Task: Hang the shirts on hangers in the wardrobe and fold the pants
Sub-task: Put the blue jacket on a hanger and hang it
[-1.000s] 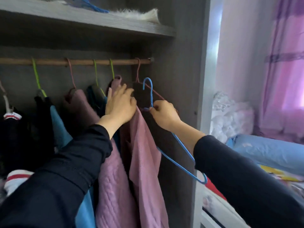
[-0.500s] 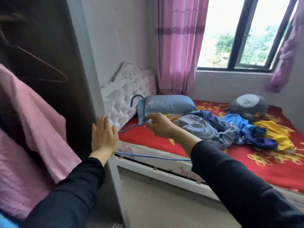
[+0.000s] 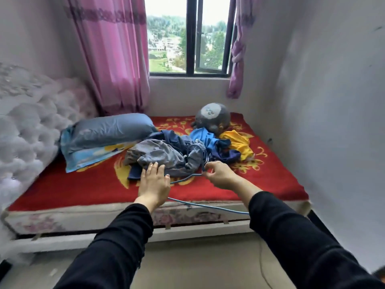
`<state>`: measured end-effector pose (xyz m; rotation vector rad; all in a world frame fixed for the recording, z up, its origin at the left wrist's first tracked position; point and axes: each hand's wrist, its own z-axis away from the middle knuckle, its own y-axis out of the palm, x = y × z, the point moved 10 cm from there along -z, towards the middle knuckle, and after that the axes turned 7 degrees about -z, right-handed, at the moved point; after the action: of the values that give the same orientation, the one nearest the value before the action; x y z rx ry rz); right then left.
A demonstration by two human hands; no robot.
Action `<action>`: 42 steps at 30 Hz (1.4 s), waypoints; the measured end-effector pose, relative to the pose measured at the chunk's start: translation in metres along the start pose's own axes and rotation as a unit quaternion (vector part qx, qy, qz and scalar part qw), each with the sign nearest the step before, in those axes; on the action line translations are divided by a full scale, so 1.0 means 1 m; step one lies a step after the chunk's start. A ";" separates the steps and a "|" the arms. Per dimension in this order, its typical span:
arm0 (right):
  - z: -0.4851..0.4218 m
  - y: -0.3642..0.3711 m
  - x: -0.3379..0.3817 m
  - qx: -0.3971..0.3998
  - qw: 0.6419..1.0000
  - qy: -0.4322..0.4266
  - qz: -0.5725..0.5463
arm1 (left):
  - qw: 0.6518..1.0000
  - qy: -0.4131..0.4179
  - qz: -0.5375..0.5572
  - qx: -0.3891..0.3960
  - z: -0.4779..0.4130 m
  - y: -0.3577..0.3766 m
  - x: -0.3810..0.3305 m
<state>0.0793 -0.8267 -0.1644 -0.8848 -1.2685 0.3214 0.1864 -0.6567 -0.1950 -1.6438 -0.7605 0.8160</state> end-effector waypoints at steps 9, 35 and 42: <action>-0.081 -0.096 -0.145 -0.048 0.995 0.087 -0.006 | 0.995 0.078 0.032 0.059 -0.127 0.081 -0.147; -0.521 -0.140 -0.474 -0.156 0.951 0.264 -0.038 | 0.962 0.031 0.054 0.266 -0.544 0.434 -0.231; -0.620 -0.095 -0.546 -0.141 0.973 0.174 -0.063 | 0.940 -0.083 0.092 0.318 -0.587 0.545 -0.209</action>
<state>0.4565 -1.4921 -0.4915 -1.0434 -1.0490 -0.1169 0.5929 -1.2511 -0.6033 -1.0780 -0.3904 1.1986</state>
